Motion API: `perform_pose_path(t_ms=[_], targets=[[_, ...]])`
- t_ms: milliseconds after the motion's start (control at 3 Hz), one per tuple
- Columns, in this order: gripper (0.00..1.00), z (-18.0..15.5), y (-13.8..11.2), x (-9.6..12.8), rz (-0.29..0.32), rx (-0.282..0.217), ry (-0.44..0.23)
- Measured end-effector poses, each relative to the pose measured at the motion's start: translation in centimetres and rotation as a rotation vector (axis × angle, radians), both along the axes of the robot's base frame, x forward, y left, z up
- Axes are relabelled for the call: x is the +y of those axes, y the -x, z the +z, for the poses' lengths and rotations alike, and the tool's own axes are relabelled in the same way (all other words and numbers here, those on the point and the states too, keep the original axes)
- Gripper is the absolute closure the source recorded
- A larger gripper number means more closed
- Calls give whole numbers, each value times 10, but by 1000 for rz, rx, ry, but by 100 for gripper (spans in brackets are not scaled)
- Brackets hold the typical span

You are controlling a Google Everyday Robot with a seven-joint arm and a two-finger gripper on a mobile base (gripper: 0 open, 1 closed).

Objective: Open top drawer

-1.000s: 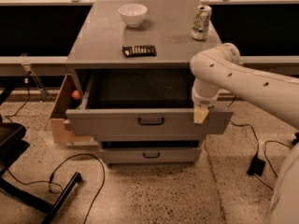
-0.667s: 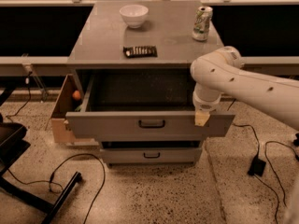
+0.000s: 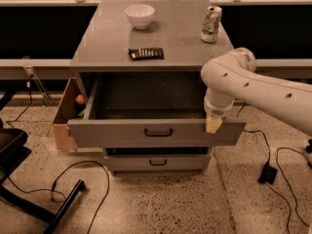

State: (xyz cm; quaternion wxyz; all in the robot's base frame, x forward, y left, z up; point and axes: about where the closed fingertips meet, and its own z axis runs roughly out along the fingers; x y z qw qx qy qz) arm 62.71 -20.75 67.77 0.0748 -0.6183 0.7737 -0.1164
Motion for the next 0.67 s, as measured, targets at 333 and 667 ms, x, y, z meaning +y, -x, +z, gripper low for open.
perform_pose_path(t_ms=[333,667], targets=[[100,4,16,-3,-37,8,12],[100,5,18,-3,-39,8,12]])
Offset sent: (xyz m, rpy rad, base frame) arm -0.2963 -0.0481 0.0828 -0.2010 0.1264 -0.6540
